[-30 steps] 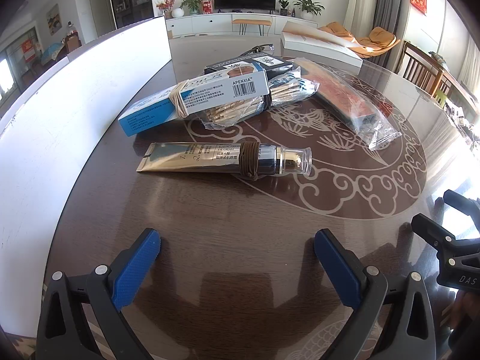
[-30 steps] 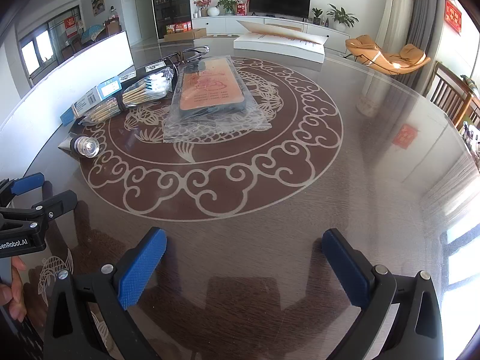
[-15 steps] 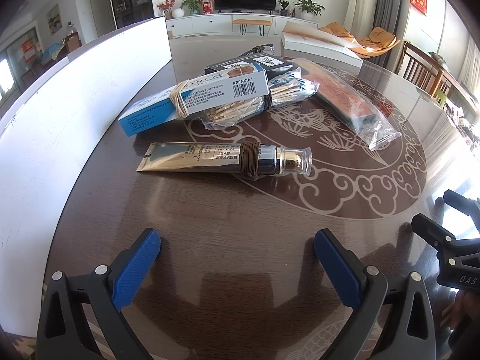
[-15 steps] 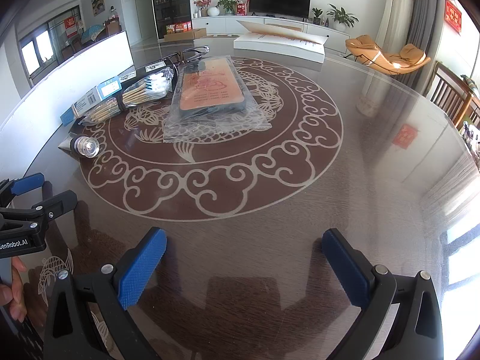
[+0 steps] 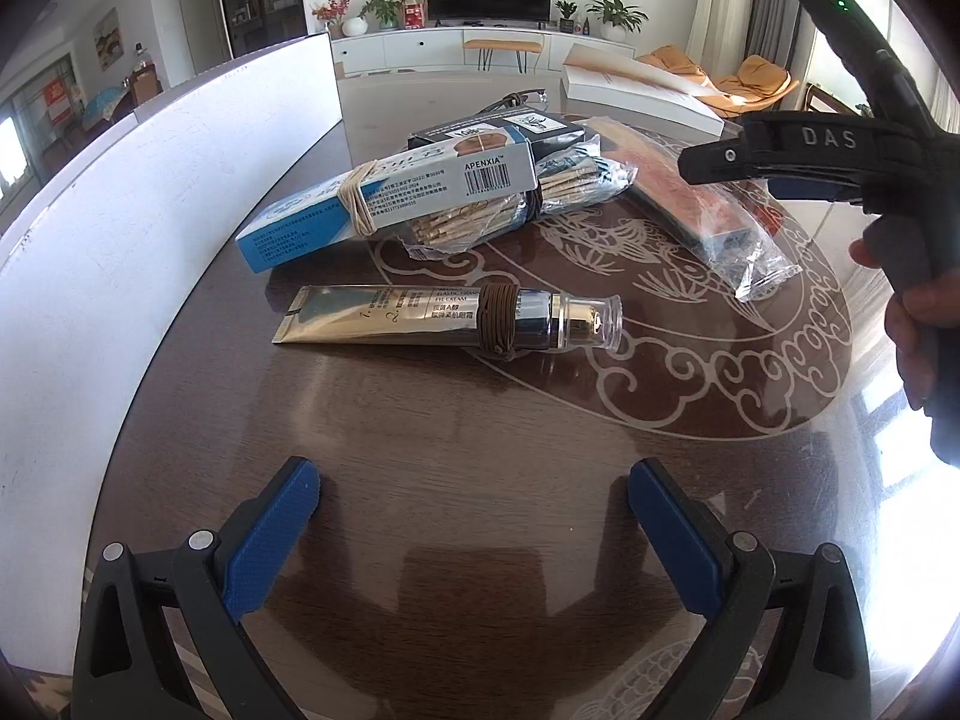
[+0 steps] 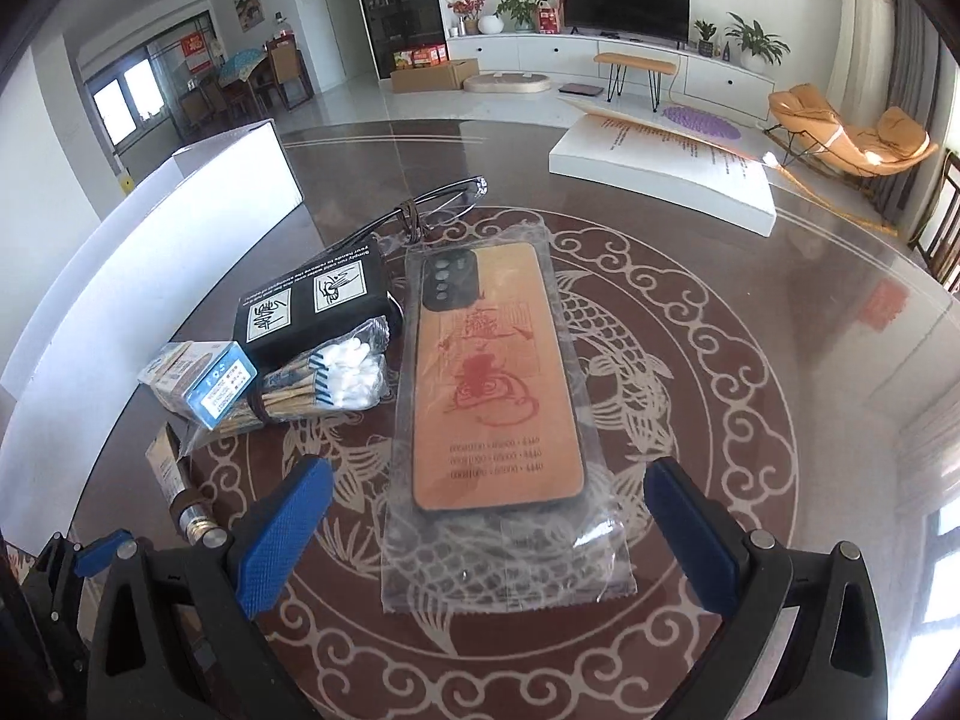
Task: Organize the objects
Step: 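Grasp the bagged orange phone case with the right tool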
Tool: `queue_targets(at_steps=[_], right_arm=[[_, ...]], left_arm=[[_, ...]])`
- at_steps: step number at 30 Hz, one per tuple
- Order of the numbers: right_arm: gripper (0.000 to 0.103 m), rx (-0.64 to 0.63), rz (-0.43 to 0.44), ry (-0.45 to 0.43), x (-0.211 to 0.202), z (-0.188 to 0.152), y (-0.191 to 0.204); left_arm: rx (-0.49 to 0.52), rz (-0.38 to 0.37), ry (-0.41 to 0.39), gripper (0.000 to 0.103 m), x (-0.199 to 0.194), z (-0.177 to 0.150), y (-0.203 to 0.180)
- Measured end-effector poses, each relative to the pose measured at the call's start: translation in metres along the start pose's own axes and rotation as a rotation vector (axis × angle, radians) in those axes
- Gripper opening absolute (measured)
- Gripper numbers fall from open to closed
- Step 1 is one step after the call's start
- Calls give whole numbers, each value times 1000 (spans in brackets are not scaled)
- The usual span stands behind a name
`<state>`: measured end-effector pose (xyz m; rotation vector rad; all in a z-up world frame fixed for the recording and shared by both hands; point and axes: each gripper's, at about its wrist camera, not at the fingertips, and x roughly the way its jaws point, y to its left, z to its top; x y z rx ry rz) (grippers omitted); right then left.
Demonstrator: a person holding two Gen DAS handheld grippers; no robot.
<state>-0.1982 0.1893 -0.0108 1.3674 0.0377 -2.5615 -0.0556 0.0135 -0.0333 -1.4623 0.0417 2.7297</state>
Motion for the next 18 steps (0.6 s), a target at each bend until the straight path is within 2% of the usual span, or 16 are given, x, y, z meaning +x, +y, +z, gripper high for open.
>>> queue_targets(at_steps=[3, 5, 8, 11, 14, 18], right_arm=[[103, -66, 19, 98, 36, 15, 12], [103, -126, -24, 142, 51, 13, 22], [103, -163, -70, 143, 57, 11, 26], [103, -110, -100, 125, 57, 12, 14], [103, -67, -68, 121, 57, 15, 0], [102, -98, -50, 114, 56, 13, -2]], left_arm=[[0, 0, 0, 103, 0, 0, 0], [0, 0, 0, 103, 0, 0, 0], [0, -1, 0, 103, 0, 0, 0], [0, -1, 0, 103, -1, 0, -1], [0, -1, -1, 103, 0, 1, -1], [0, -1, -1, 103, 0, 0, -1]])
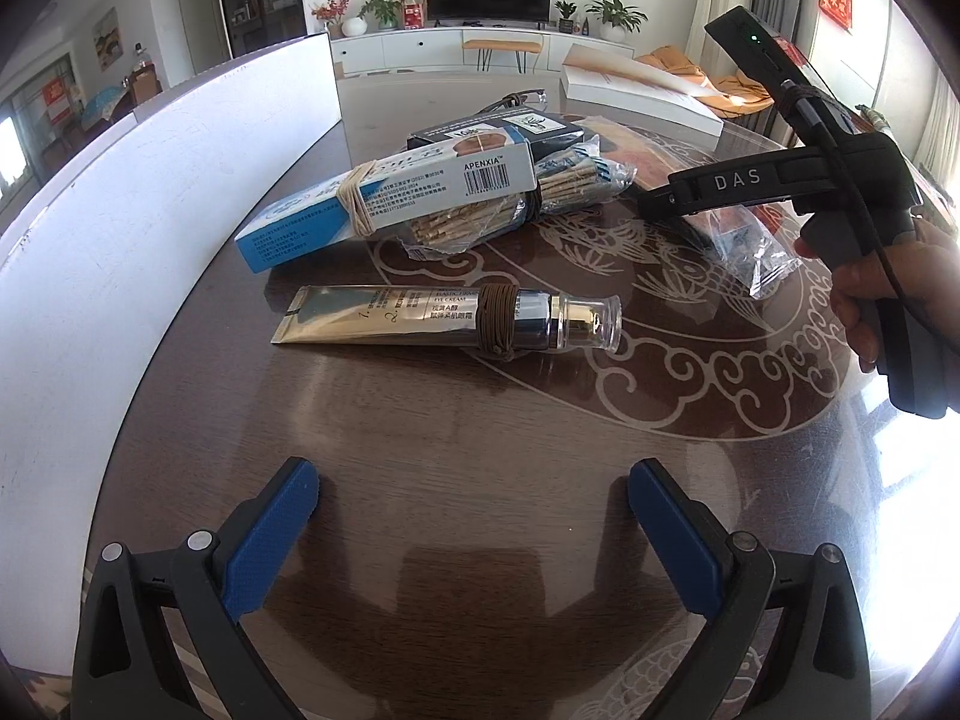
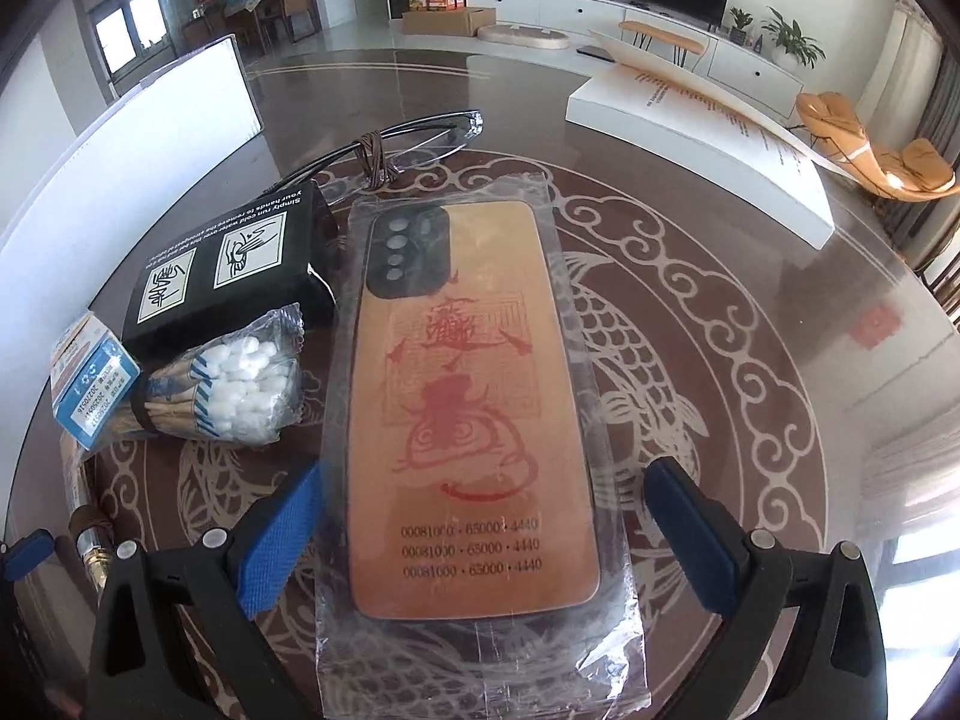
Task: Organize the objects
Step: 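Grasp the bagged orange phone case with the right tool, then lift the bagged phone case off the table with the right tool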
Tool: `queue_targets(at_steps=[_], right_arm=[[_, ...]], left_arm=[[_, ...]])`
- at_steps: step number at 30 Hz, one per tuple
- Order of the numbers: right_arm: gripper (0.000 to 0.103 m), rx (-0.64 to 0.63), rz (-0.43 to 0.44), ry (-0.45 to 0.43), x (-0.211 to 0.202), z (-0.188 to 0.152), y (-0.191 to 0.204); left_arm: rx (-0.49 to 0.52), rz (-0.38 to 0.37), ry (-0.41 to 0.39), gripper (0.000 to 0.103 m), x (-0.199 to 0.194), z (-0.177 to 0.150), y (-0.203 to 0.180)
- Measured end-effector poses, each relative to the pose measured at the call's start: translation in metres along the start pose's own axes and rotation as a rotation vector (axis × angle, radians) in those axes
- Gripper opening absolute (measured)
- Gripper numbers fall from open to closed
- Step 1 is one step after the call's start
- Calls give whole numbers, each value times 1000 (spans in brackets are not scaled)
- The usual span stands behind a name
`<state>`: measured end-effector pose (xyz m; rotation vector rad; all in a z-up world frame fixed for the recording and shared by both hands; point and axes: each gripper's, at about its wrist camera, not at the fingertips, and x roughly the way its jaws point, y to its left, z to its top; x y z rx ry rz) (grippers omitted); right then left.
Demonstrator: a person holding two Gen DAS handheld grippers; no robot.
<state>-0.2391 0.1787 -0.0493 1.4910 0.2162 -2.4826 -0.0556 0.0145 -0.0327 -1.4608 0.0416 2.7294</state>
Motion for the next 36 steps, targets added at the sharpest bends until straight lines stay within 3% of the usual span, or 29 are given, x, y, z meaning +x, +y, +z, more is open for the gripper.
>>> queue_targets(at_steps=[1, 3, 6, 10, 17, 21, 26, 36], right_arm=[[99, 2, -1, -12, -2, -2, 0], [82, 7, -5, -46, -7, -7, 0], [79, 21, -24, -67, -14, -18, 1], [79, 67, -52, -97, -29, -49, -3], [79, 175, -127, -117, -80, -141, -9], [79, 157, -115, -123, -101, -179, 9], [95, 133, -86, -123, -102, -190, 22], [101, 126, -81, -127, -101, -193, 27]], left_arm=[[0, 0, 0, 103, 0, 0, 0], [0, 0, 0, 103, 0, 0, 0], [0, 0, 0, 103, 0, 0, 0], [0, 0, 0, 103, 0, 0, 0], [0, 0, 0, 103, 0, 0, 0], [0, 0, -1, 103, 0, 0, 0], [0, 0, -1, 103, 0, 0, 0], [1, -2, 21, 103, 1, 2, 1]])
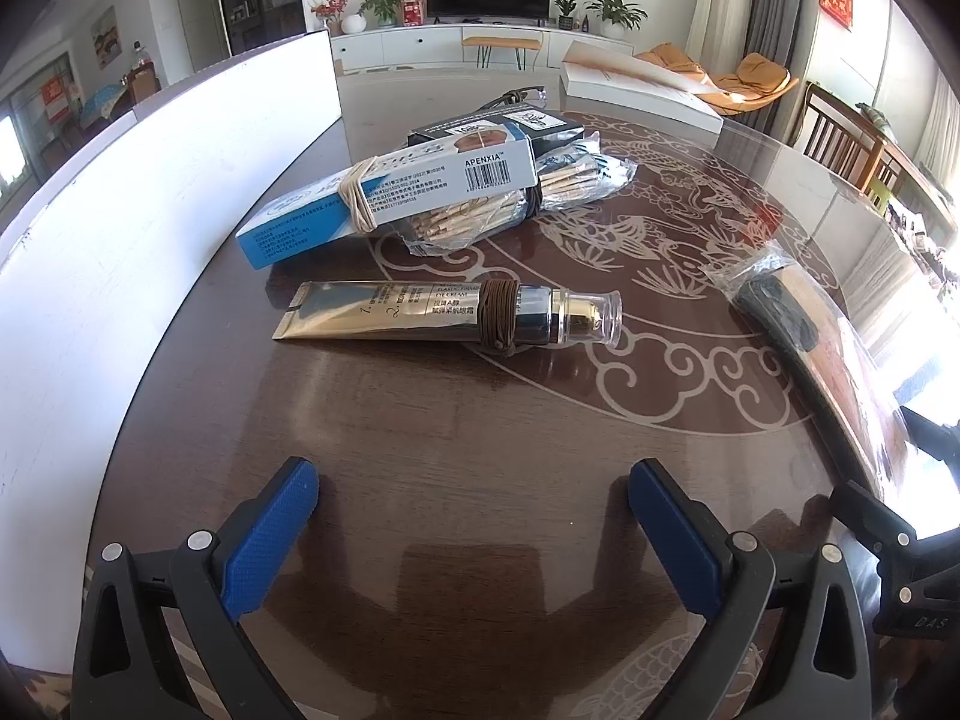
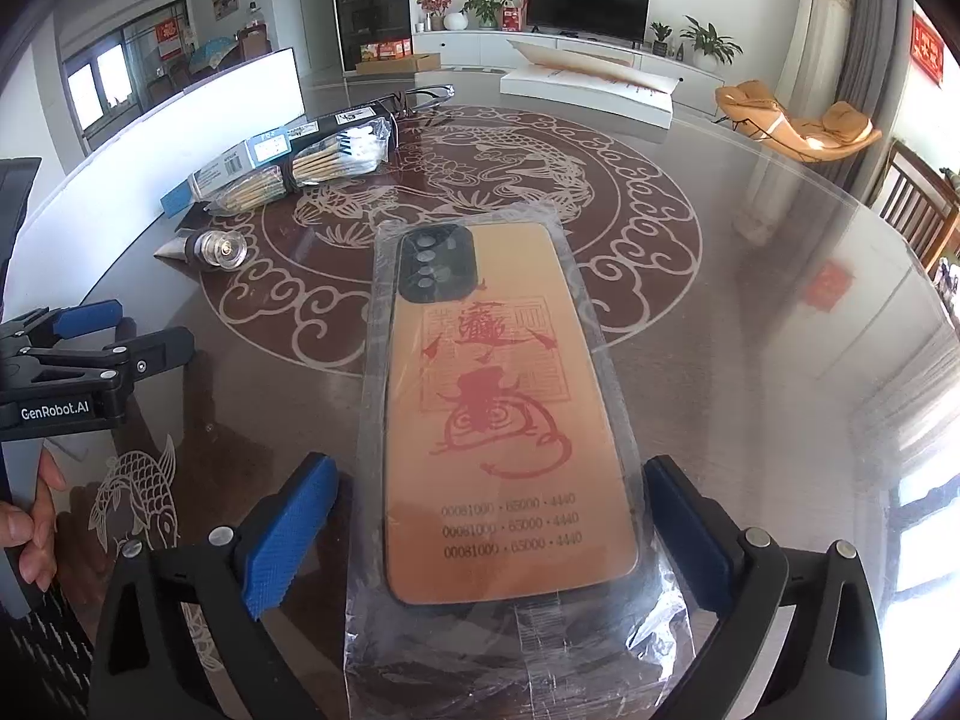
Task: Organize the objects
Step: 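Lift the bagged phone case off the table with the right tool, then grasp the gold tube with the left tool while the right tool holds the phone case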
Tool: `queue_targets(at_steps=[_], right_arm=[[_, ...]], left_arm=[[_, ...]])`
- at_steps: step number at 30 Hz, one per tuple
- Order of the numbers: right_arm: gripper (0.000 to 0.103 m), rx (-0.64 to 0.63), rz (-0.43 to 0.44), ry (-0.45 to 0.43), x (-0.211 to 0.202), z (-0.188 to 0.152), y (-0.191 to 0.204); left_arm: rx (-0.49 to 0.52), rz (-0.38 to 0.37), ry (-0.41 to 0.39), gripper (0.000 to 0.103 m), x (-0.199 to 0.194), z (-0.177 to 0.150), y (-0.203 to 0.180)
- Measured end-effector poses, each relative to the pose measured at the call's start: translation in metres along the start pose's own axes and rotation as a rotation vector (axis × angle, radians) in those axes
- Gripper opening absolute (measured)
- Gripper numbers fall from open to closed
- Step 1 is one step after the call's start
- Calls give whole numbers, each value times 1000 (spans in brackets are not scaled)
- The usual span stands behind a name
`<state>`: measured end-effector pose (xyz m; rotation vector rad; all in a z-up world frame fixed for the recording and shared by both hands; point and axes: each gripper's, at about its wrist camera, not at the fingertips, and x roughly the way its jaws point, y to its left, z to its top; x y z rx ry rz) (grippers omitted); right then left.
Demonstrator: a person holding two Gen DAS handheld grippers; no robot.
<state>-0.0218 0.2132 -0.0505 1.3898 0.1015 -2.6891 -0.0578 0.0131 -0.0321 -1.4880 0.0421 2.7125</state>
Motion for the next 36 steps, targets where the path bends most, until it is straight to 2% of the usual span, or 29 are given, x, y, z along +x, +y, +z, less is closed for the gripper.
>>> queue_targets(at_steps=[2, 6, 8, 10, 15, 18, 20, 22, 26, 30, 36], right_arm=[[101, 0, -1, -1, 0, 0, 0], [101, -8, -16, -10, -2, -1, 2], [101, -14, -32, -19, -3, -1, 3], [101, -20, -38, -18, -3, -1, 5], [101, -25, -43, -20, -3, -1, 5], [101, -24, -42, -19, -3, -1, 5], [101, -25, -43, -20, -3, -1, 5], [101, -25, -43, -20, -3, -1, 5], [101, -25, -43, -20, -3, -1, 5], [102, -25, -44, -20, -3, -1, 5], [102, -24, -43, -20, -3, 0, 5]], left_arm=[[-52, -36, 12, 103, -3, 3, 11], [-323, -231, -87, 103, -18, -1, 63], [-410, -255, -105, 103, -21, -5, 80], [-446, -242, -113, 103, -20, -4, 86], [-385, -172, -136, 103, -21, 24, 67], [-422, -169, -45, 103, 5, 45, 57], [-405, -99, 4, 103, 24, 51, 48], [-347, -16, -18, 103, 27, 53, 38], [-262, 45, 6, 103, 32, 49, 32], [-199, 65, 36, 103, 29, 38, 36], [-159, 35, 90, 103, 18, 25, 52]])
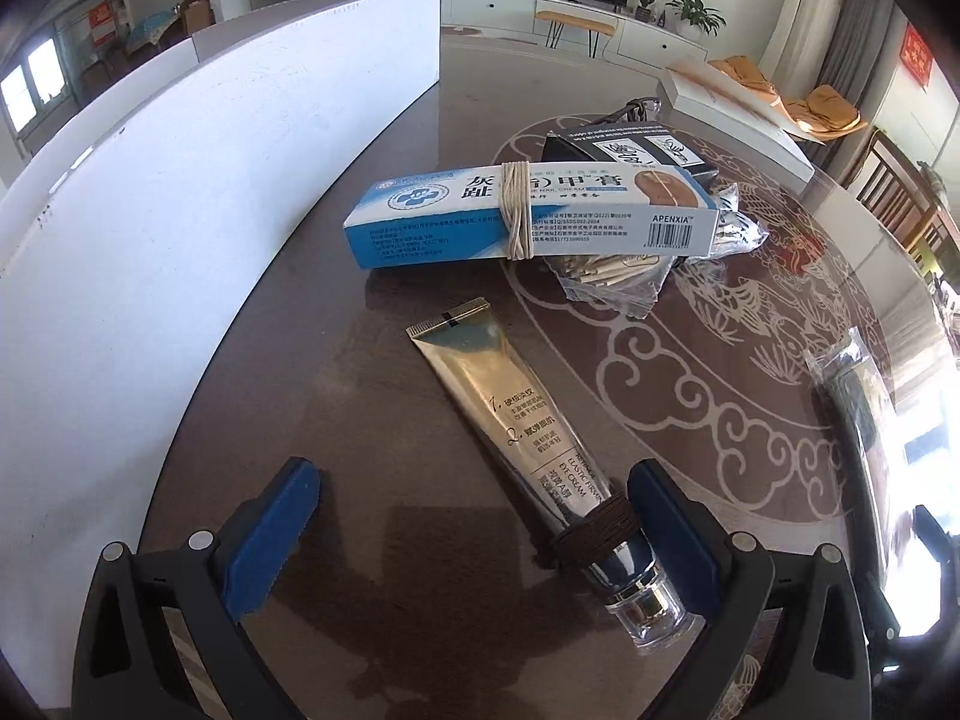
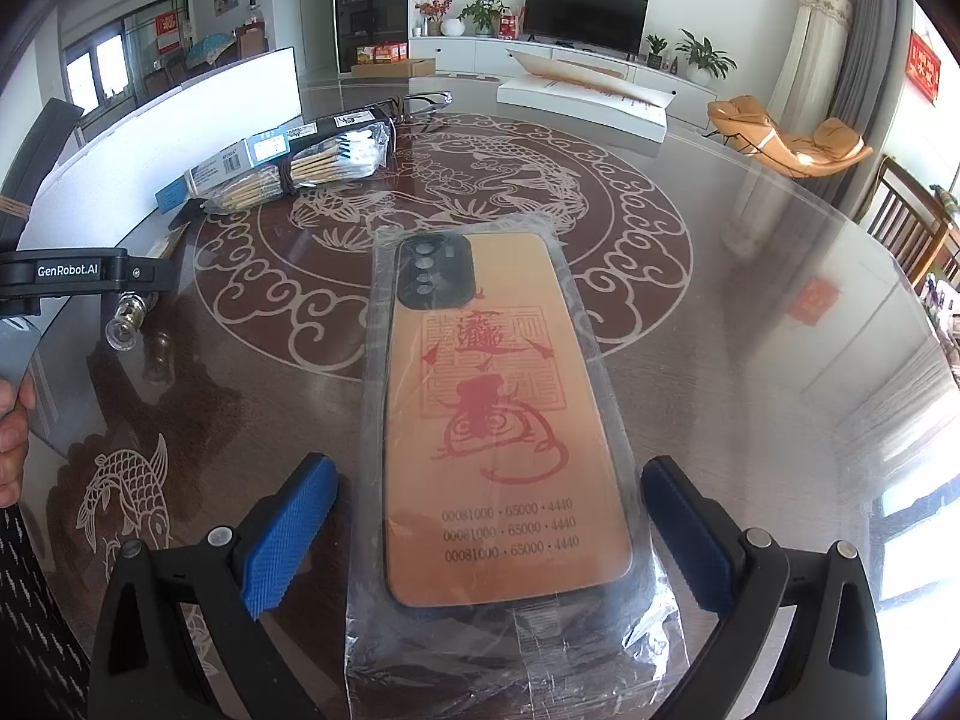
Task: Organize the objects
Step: 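Grasp the gold tube with the left tool while the right tool holds the phone case, then lift the gold tube with the left tool while the right tool holds the phone case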
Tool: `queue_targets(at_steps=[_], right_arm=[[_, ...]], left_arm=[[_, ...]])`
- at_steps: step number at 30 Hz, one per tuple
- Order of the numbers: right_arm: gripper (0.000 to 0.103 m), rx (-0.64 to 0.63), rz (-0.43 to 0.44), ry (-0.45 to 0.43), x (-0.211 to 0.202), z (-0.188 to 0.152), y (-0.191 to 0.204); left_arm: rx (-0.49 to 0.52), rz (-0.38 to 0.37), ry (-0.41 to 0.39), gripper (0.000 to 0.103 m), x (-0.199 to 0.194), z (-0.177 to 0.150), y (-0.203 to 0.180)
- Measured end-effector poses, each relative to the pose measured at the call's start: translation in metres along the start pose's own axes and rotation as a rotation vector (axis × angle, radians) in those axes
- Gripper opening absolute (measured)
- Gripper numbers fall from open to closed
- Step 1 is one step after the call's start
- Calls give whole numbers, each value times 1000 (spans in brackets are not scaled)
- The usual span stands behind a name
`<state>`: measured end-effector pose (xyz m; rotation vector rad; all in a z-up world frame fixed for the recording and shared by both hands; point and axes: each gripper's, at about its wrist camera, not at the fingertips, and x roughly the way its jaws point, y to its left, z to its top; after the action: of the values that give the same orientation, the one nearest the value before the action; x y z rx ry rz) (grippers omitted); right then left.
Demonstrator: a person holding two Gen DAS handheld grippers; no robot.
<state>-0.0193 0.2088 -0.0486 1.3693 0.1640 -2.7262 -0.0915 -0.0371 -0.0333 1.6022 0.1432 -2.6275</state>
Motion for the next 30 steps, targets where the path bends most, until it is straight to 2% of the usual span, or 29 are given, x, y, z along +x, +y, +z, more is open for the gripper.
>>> queue_targets(at_steps=[6, 8, 11, 12, 18, 19, 20, 21, 23, 25, 28, 30], right_arm=[[102, 0, -1, 0, 0, 0, 0], [102, 0, 0, 0, 0, 0, 0], [102, 2, 3, 1, 0, 0, -1], [102, 3, 5, 1, 0, 0, -1], [102, 15, 11, -1, 0, 0, -3], [102, 19, 11, -1, 0, -1, -4], [102, 23, 11, 0, 0, 0, -4], [102, 28, 12, 1, 0, -1, -5], [103, 49, 35, 25, 4, 0, -9], [103, 59, 67, 38, 4, 4, -13], [103, 55, 133, 151, 9, 20, -17], [103, 20, 138, 224, 20, 33, -14]], left_arm=[[1, 33, 38, 103, -8, -14, 22], [-25, -12, 24, 103, -11, -15, 27], [-41, -139, 13, 103, -14, -9, 24], [-32, -147, 13, 103, -14, -7, 21], [73, -61, 45, 103, -10, -11, 2], [98, -49, 31, 94, -13, -14, 0], [134, -23, 16, 77, -14, -16, -5], [167, -23, -2, 71, -17, -18, -8], [203, -42, -20, 35, -22, -20, -11], [206, -61, -14, 27, -25, -20, -10], [180, -113, -22, 27, -30, -24, -2], [164, -147, -35, 27, -35, -26, 1]])
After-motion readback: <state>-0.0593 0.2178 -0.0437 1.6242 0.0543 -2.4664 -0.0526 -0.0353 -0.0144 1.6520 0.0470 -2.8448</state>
